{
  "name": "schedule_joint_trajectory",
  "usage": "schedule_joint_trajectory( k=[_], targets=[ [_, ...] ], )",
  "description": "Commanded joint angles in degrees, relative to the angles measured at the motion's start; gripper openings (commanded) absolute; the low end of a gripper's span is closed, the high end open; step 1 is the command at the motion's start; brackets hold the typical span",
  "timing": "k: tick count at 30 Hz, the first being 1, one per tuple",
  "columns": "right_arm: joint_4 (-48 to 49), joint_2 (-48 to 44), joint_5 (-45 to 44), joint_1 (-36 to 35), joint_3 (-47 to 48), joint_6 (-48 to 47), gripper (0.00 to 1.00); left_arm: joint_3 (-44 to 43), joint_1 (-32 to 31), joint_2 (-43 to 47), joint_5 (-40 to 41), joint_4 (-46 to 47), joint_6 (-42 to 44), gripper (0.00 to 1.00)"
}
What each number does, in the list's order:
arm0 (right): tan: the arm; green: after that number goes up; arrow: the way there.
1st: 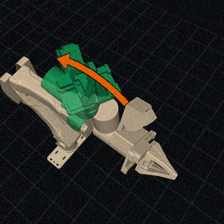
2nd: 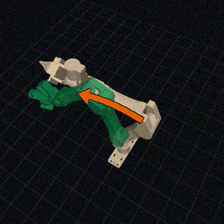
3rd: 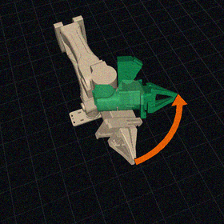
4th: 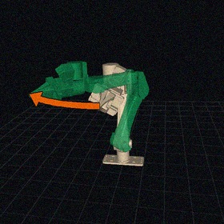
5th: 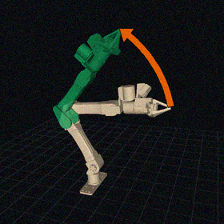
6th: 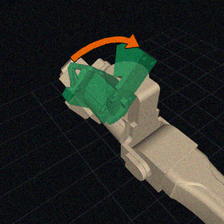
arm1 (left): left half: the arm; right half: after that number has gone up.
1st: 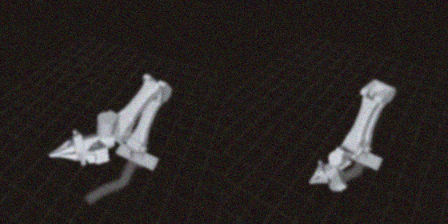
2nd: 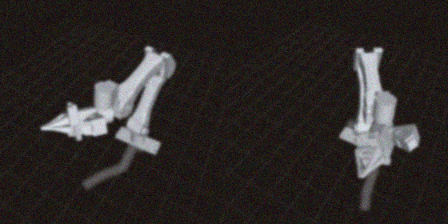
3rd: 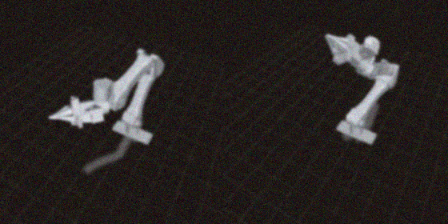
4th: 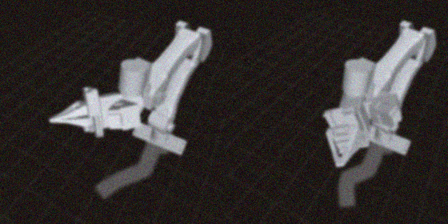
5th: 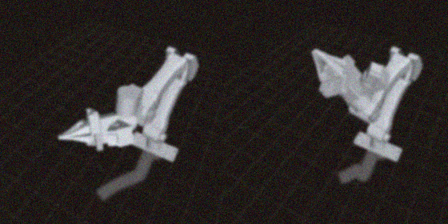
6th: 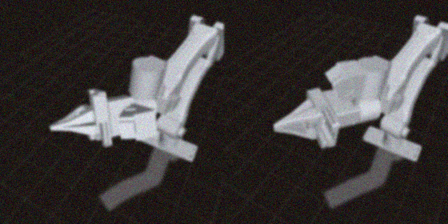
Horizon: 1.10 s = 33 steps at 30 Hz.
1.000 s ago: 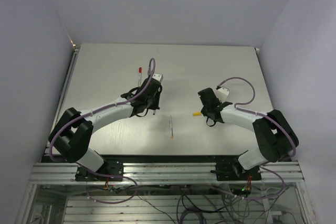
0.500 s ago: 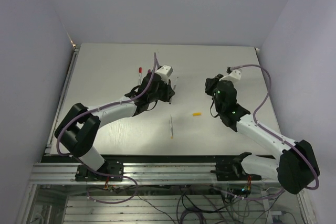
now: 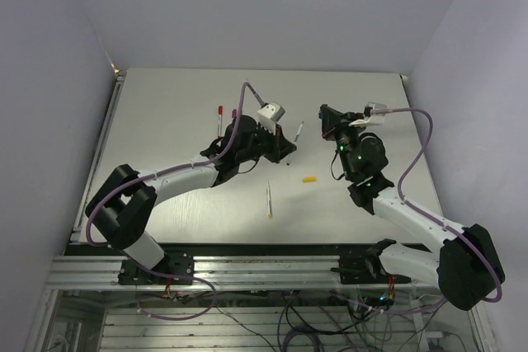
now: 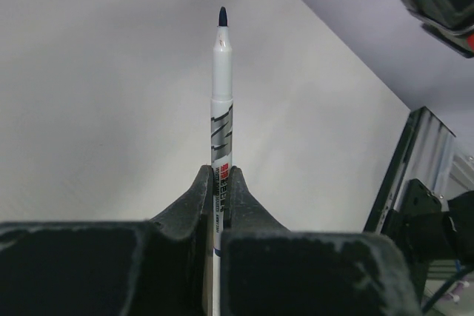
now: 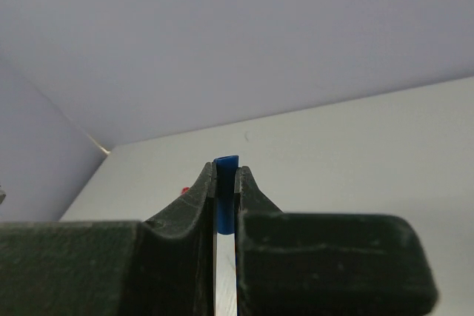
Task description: Insert the pens into the pen caps
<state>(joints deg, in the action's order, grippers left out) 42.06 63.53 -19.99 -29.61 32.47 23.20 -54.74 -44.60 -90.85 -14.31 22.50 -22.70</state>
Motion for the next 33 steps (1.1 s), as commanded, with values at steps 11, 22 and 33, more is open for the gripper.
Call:
schedule_joint_trajectory(
  k=[11, 22, 33],
  targets=[
    [14.4, 0.5, 8.7, 0.3, -4.7, 3.8, 0.00, -1.8, -2.5, 3.2, -5.4, 5.5, -1.1, 0.07],
    [16.6, 1.0, 10.1, 0.3, -6.0, 6.0, 0.00, -2.1, -2.7, 3.0, -5.5, 5.4, -1.5, 0.07],
    [16.6, 1.7, 10.4, 0.3, -6.5, 7.4, 0.00, -2.3, -2.8, 2.6, -5.0, 5.3, -1.5, 0.07]
  ],
)
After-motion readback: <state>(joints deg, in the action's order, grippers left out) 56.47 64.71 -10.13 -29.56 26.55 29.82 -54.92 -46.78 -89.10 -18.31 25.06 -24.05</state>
